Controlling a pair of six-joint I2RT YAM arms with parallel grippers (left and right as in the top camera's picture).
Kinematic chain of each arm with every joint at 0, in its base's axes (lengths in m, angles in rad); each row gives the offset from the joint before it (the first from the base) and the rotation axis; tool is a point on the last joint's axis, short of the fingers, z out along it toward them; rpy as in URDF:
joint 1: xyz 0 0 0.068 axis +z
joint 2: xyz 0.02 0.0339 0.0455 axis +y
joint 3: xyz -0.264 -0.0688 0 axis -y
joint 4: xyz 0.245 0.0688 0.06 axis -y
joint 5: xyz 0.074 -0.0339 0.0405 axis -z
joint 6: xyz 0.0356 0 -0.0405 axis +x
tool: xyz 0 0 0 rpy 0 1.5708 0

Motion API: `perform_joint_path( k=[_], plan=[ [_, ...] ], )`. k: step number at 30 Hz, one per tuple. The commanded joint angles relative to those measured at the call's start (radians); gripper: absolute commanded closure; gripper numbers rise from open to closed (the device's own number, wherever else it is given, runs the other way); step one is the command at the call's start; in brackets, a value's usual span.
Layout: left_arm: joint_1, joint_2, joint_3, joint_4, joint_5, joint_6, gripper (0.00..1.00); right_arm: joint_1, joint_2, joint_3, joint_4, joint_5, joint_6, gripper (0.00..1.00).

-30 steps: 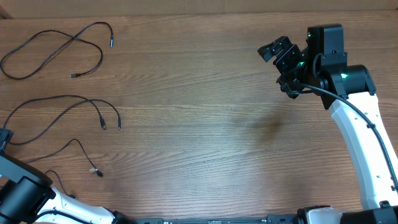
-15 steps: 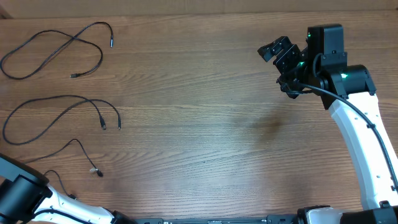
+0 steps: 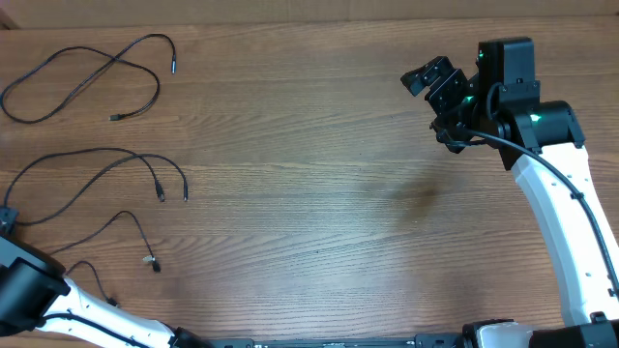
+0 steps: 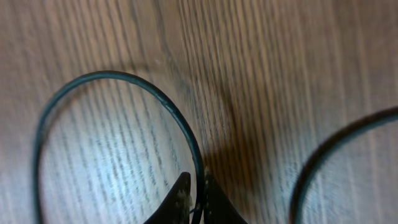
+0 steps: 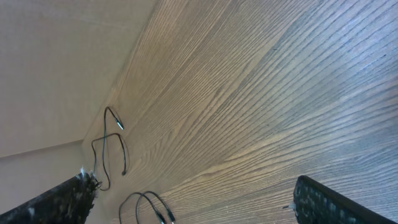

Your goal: Untangle cables

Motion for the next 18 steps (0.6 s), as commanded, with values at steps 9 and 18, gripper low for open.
perform_joint_path(
  k=[9,18],
  plan=[
    [0.011,-0.014,0.063,-0.028,-0.005,0.079,0.84,-0.001,-0.009,0.013,0.004,0.011,-0.008,0.0],
    [0.01,-0.166,0.244,-0.199,0.68,-0.132,0.0,-0.001,-0.009,0.013,0.004,0.011,-0.008,0.0]
  ],
)
